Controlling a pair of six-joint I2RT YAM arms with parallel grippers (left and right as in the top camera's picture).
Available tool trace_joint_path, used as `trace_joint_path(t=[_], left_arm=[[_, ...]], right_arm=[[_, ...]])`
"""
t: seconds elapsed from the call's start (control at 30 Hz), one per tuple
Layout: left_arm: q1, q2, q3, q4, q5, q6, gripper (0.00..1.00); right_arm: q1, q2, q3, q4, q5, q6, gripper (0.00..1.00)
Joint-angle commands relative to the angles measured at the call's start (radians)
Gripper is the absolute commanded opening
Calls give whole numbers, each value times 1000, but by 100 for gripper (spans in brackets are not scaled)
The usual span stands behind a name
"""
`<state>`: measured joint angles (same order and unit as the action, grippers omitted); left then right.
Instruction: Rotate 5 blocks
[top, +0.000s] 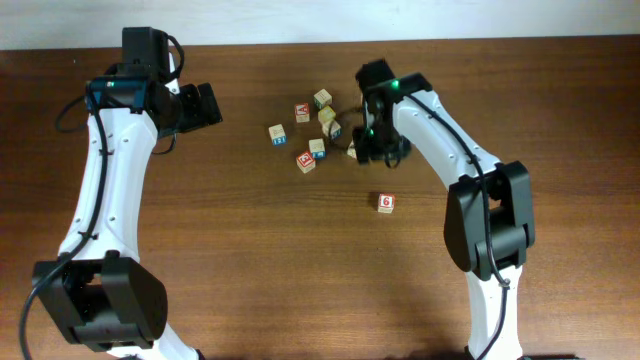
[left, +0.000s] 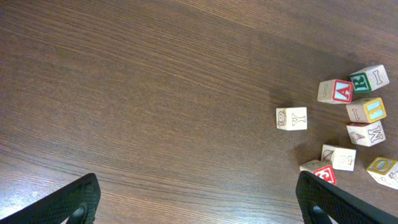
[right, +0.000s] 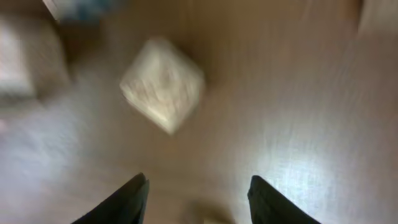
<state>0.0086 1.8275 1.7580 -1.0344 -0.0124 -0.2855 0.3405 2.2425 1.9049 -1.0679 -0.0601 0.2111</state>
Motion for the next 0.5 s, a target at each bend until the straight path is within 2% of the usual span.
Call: trace_joint_path(t=[0.0,0.17,0.47], left_arm=[[0,5,16,1,-10,-13,99],[0,5,16,1,-10,-13,99],[0,5,16,1,-10,-13,99]], right_arm=[[6,5,16,72,16,148,53],[8,39,16,131,20,441,52],[46,106,16,167,54,550,52]])
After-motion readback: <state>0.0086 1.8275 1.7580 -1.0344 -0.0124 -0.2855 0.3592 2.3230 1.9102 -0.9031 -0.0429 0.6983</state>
